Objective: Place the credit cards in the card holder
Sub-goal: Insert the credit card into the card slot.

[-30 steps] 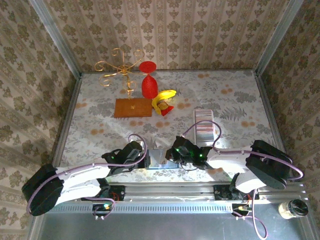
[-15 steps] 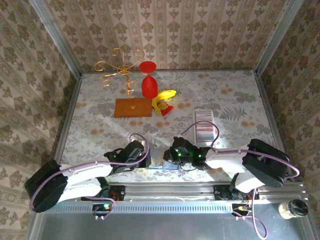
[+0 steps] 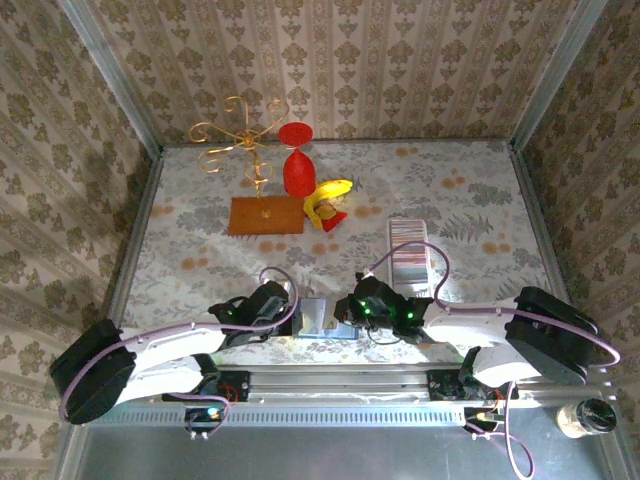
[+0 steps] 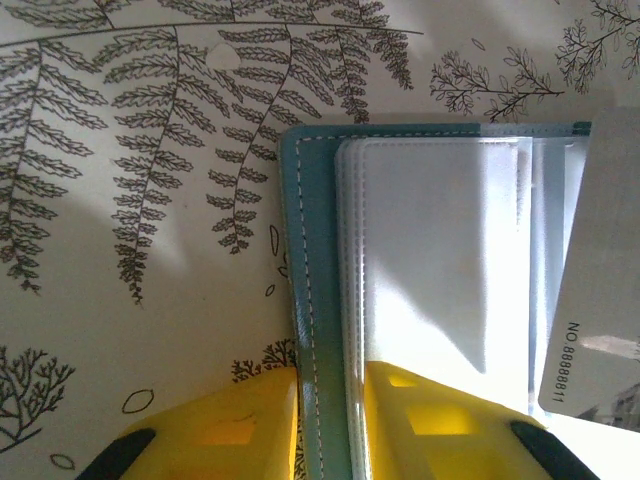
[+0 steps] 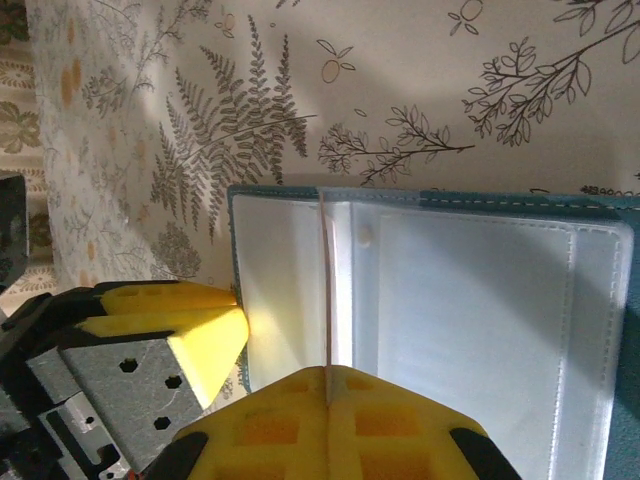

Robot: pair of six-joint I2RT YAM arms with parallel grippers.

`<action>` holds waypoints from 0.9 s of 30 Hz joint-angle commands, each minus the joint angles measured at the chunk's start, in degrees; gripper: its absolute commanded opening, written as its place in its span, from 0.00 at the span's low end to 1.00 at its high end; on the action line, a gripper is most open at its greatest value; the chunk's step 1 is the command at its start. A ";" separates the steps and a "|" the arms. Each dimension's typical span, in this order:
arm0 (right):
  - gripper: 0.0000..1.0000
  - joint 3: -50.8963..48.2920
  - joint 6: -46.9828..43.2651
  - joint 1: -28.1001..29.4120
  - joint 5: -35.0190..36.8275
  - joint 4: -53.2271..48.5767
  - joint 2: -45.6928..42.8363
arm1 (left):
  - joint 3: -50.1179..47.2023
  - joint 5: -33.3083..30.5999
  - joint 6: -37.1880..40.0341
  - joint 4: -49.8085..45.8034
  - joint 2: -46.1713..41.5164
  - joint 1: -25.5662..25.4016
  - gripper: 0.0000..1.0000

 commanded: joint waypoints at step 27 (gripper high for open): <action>0.00 -3.68 4.11 0.40 -1.61 10.83 5.18 | 0.39 -0.48 -0.65 -2.06 0.77 -0.55 0.23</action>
